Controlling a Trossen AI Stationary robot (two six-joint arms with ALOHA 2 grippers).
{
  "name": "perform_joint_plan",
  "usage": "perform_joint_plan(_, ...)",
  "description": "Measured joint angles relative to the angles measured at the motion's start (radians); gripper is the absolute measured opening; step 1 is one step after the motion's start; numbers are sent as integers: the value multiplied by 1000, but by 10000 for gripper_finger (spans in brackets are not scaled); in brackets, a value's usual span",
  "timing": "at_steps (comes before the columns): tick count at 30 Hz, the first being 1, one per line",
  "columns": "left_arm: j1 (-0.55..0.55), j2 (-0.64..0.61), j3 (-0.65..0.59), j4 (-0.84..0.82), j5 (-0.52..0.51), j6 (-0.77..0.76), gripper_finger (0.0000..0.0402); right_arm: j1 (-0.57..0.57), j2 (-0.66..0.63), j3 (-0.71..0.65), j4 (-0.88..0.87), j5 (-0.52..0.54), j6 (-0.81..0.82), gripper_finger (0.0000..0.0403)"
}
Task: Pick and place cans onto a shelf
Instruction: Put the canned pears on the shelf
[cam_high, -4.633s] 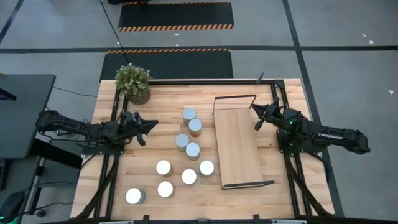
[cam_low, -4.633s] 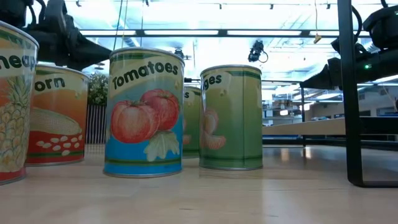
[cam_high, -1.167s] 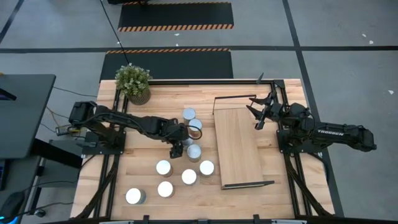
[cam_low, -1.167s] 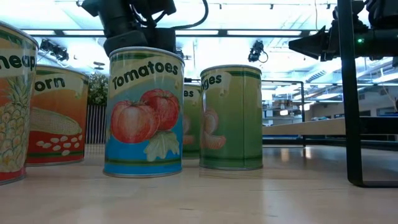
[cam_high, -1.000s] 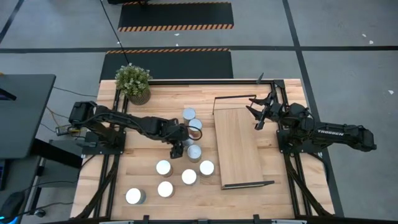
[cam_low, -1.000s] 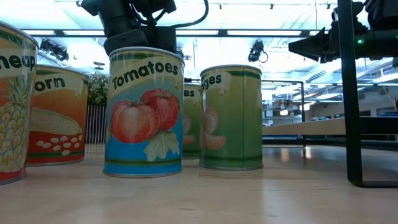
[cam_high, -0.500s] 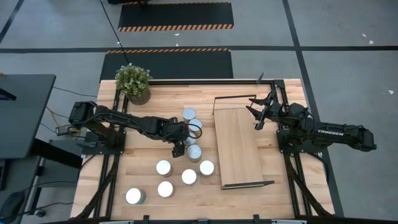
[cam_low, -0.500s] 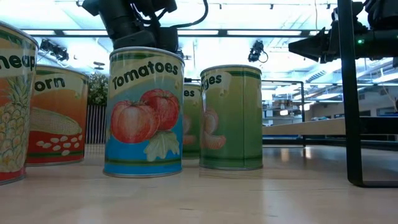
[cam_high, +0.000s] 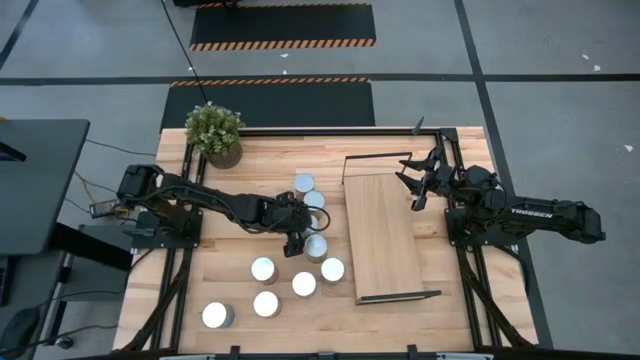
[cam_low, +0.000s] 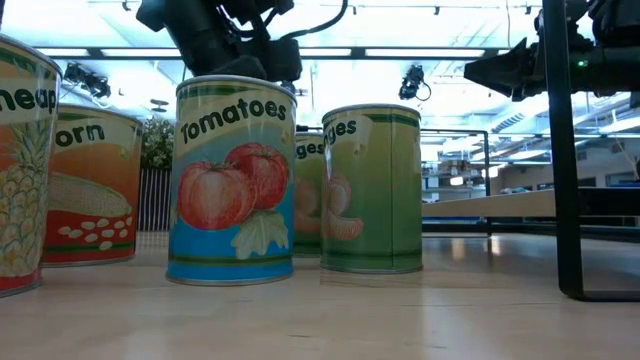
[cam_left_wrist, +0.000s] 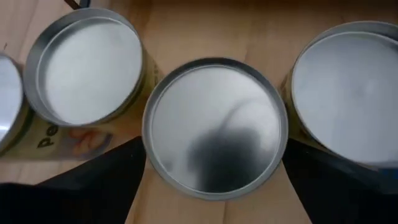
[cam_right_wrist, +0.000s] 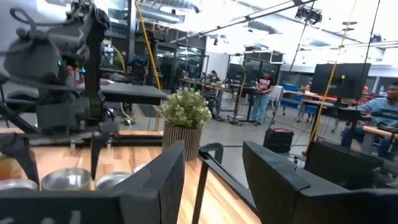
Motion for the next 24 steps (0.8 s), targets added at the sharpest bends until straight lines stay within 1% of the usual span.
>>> perform_joint_plan(3, -7, 7, 0, 26, -36, 5, 378, 0, 0, 0, 4, -3, 5, 170)
perform_joint_plan(7, -18, 9, 0, 45, -44, 4, 378, 0, 0, 0, 8, -5, 5, 170)
perform_joint_plan(14, -14, 10, 0, 36, -91, -6, 378, 0, 0, 0, 16, -7, 4, 170)
perform_joint_plan(21, 9, 10, 0, 63, -93, -34, 377, 0, 0, 0, 23, -8, -1, 170)
perform_joint_plan(24, 14, 10, 0, 69, -93, -41, 375, 0, 0, 0, 22, -25, 4, 170)
